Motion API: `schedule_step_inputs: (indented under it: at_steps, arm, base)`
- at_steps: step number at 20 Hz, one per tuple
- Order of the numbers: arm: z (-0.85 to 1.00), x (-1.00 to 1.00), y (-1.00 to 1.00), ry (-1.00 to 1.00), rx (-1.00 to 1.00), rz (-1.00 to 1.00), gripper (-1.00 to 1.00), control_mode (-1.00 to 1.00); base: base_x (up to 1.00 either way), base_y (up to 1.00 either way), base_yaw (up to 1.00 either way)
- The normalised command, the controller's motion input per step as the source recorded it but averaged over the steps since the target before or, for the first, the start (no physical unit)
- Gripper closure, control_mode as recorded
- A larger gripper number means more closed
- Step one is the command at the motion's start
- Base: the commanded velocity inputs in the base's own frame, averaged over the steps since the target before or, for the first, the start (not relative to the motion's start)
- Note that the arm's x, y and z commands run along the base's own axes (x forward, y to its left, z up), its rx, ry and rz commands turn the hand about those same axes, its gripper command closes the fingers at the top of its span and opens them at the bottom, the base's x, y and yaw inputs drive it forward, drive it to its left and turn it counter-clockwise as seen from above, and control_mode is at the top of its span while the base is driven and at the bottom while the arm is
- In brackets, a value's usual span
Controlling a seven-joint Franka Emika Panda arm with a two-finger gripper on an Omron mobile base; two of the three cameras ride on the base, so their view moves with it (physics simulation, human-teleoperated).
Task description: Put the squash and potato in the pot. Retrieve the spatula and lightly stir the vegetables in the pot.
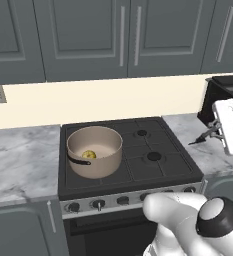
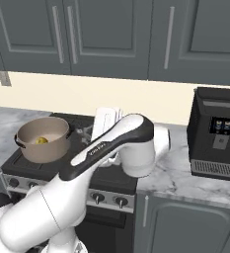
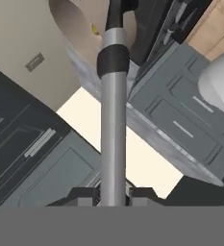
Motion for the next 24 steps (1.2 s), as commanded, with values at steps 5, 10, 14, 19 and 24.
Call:
schedule_step_inputs:
  at_steps: [5, 10, 14, 19, 24]
  arm:
    - [0.09, -0.02, 0.42, -0.06, 0.16, -0.12, 1.00, -1.00]
    - [0.00, 0.08, 0.63, -0.23, 0.04, -0.08, 1.00, -1.00]
    - [0.41, 0.18, 0.42, -0.05, 0.19, 0.00, 1.00, -1.00]
    - [0.22, 0.09, 0.52, 0.18, 0.35, 0.00, 1.00, -1.00]
    - [-0.05, 0.02, 0.54, -0.06, 0.04, 0.00, 1.00, -1.00]
  base:
    - [0.00, 0.00, 0.00]
    - [0.00, 0.00, 0.00]
    - [0.00, 0.00, 0.00]
    - [0.00, 0.00, 0.00]
    - [0.00, 0.00, 0.00]
